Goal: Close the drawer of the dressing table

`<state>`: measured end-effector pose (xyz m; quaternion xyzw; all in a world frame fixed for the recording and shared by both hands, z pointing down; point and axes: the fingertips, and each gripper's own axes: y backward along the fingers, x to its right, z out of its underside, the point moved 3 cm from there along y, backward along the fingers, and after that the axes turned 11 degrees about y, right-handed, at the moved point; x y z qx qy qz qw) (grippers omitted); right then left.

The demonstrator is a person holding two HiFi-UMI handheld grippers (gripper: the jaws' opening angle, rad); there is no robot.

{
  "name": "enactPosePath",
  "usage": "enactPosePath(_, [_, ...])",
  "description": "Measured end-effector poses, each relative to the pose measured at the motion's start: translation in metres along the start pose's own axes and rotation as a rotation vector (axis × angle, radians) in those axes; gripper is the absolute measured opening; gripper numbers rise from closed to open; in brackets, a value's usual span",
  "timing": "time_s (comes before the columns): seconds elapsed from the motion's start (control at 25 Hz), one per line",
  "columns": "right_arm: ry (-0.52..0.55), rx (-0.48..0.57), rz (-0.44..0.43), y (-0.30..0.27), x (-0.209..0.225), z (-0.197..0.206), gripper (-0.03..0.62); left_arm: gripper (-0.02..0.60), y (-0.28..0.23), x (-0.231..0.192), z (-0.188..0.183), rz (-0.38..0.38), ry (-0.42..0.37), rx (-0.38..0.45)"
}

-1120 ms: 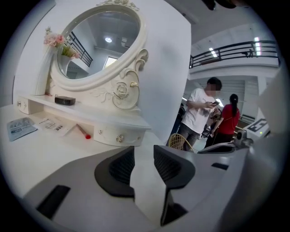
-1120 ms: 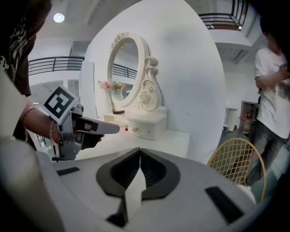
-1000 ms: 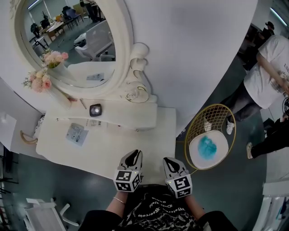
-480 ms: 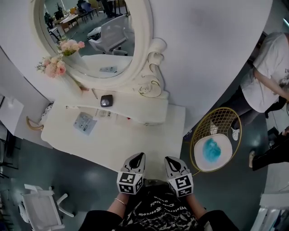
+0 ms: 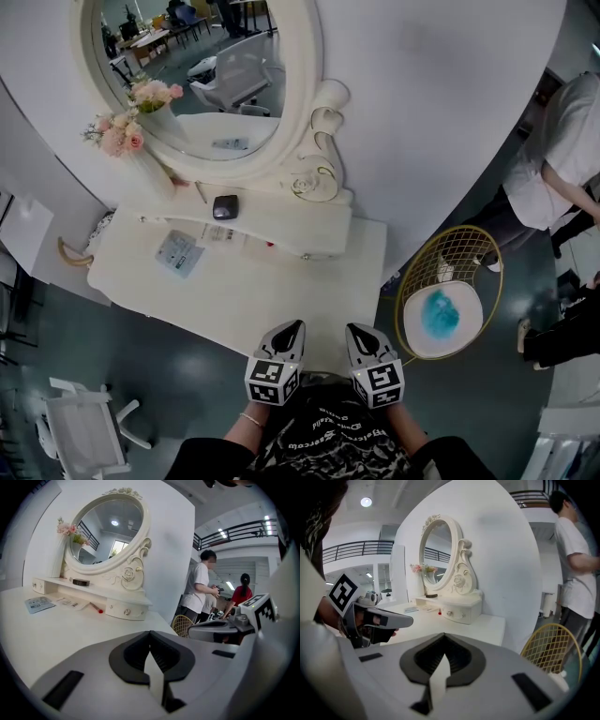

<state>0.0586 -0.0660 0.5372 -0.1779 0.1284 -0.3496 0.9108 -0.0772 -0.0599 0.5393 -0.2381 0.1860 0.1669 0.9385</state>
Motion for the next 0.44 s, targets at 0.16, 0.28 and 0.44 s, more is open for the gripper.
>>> enactPosePath(0.16, [0.004, 0.003, -0.001, -0.0003, 0.0, -0.0005, 0.01, 0.017, 0.0008, -0.0003, 0.0012, -0.005, 0.0, -0.002])
enactPosePath(0.28, [0.008, 0.003, -0.006, -0.0014, 0.0002, 0.0001, 0.01, 0.017, 0.0021, -0.0011, 0.0003, -0.011, 0.002, 0.006])
enactPosePath(0.44, [-0.008, 0.013, -0.01, -0.0007, -0.0012, -0.0007, 0.011, 0.017, 0.0058, -0.0031, -0.0008, -0.025, 0.002, 0.019])
